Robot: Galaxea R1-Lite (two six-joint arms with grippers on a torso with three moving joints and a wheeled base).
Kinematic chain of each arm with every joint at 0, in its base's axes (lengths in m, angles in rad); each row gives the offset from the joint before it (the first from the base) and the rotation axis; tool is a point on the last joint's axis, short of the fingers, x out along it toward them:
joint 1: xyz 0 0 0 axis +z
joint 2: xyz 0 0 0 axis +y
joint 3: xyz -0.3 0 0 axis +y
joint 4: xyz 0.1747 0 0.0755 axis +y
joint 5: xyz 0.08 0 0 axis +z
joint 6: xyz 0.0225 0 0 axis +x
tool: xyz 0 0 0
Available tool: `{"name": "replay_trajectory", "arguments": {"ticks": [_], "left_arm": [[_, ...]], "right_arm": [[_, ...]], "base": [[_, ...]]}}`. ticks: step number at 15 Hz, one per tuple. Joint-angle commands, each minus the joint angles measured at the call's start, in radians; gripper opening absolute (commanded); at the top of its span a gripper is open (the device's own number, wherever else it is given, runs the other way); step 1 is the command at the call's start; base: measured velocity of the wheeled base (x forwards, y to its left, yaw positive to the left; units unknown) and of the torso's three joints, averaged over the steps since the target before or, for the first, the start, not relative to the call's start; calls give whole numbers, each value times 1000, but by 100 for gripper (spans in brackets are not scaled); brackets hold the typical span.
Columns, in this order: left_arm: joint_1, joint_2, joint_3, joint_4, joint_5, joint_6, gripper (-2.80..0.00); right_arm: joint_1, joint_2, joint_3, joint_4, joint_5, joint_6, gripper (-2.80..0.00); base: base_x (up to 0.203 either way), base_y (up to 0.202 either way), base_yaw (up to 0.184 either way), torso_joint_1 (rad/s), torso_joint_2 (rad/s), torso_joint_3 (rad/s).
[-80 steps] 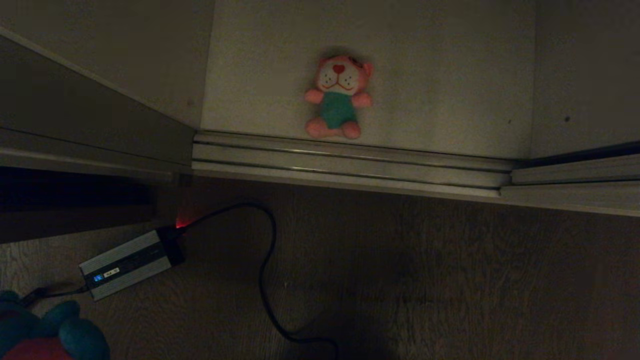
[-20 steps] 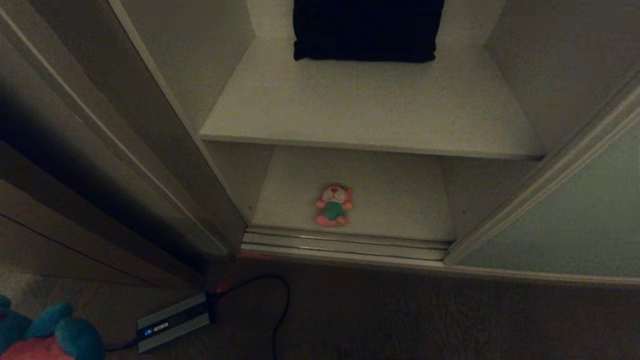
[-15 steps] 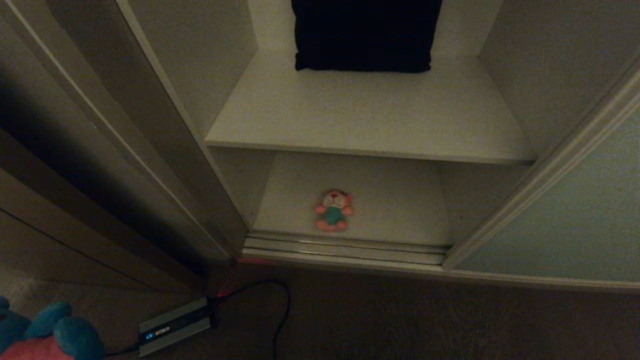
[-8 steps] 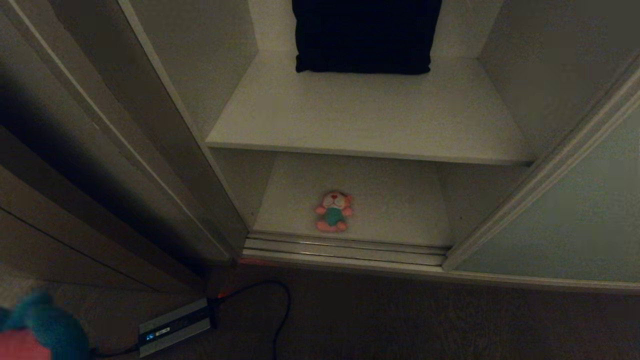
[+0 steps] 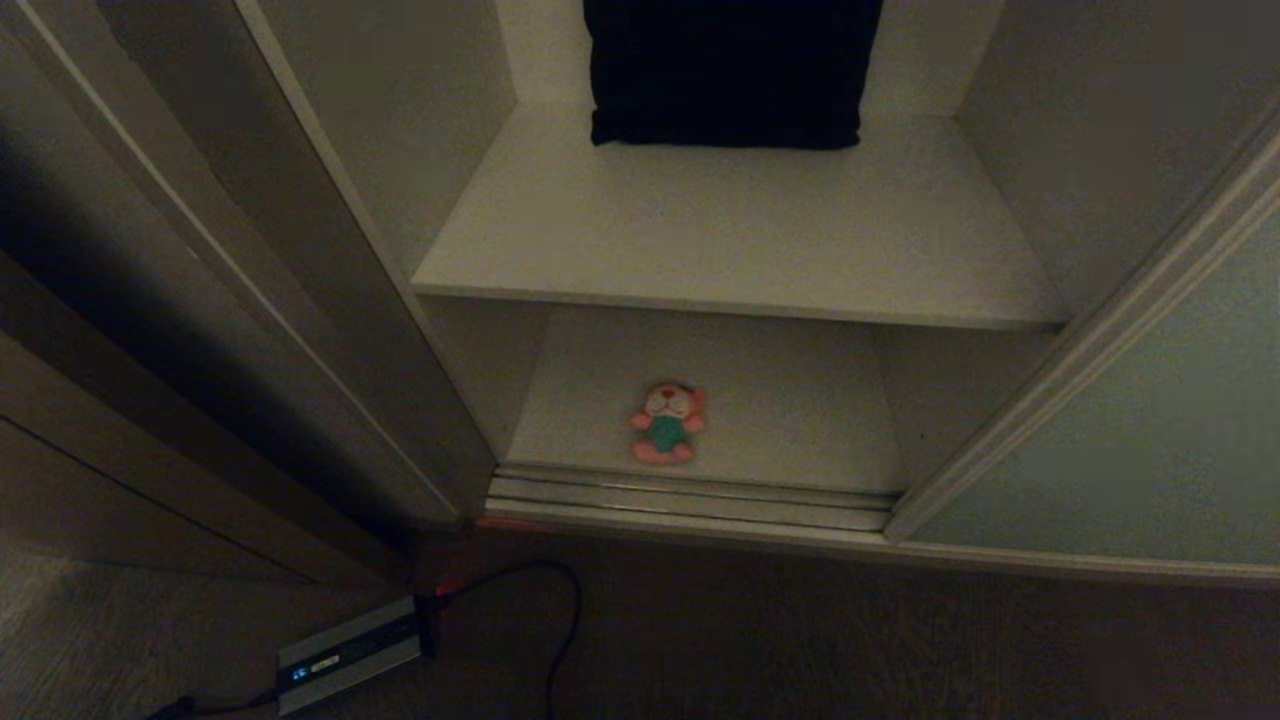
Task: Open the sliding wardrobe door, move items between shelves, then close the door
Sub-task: Place the blue doll on the higher shelf
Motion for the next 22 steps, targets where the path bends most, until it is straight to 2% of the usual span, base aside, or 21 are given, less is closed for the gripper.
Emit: {"name": "replay_trajectory", "arguments": {"ticks": [1, 5, 8, 11, 13, 16, 20, 22], "left_arm": [[4, 192, -126, 3, -154, 1, -280], [7, 466, -270, 2, -304, 2, -280], [-2, 695, -377, -4, -356, 13, -280], [-13, 943, -497, -5, -410, 64, -280], [-24, 1106, -560, -5, -455, 141, -280], [-68, 1304, -716, 2, -485, 217, -280], [-138, 1468, -928, 13, -498, 243, -280], [-176, 1543, -991, 39, -499, 249, -280]], "right_arm": [[0, -1, -1, 0, 1, -1, -280], [0, -1, -1, 0, 1, -1, -280], [0, -1, 0, 0, 1, -1, -280], [0, -1, -1, 0, 1, -1, -280], [0, -1, -1, 0, 1, -1, -280], [0, -1, -1, 0, 1, -1, -280], [0, -1, -1, 0, 1, -1, -280], [0, -1, -1, 0, 1, -1, -280]], "base": [[0, 0, 0, 0, 0, 0], [0, 0, 0, 0, 0, 0], [0, 0, 0, 0, 0, 0], [0, 0, 0, 0, 0, 0], [0, 0, 0, 0, 0, 0], [0, 0, 0, 0, 0, 0], [0, 0, 0, 0, 0, 0], [0, 0, 0, 0, 0, 0]]}}
